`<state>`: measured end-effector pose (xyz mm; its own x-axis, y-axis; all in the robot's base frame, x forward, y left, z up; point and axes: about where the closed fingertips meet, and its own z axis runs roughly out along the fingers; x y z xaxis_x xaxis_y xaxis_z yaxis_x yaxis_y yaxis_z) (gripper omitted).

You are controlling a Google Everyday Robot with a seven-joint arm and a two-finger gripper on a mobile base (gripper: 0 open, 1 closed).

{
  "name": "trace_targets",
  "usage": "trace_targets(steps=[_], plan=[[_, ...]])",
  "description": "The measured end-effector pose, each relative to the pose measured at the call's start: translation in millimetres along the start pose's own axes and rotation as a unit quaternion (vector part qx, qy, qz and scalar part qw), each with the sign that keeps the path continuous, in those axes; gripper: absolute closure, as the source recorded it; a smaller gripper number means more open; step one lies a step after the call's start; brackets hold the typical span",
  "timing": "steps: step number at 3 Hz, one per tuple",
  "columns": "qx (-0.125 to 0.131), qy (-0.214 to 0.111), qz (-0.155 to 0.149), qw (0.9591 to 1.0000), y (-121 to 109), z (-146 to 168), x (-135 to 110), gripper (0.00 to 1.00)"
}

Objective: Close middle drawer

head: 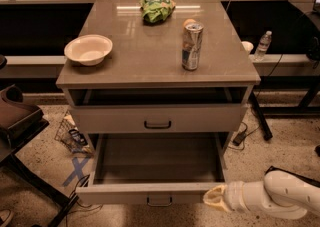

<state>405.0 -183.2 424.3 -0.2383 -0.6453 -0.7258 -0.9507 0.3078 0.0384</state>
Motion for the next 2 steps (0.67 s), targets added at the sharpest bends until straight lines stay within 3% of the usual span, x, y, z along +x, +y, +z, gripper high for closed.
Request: trace_targets(steps=[2], plan=[[-0.017,0.025,-0.020,0.9994,-49,51,-31,1.00]])
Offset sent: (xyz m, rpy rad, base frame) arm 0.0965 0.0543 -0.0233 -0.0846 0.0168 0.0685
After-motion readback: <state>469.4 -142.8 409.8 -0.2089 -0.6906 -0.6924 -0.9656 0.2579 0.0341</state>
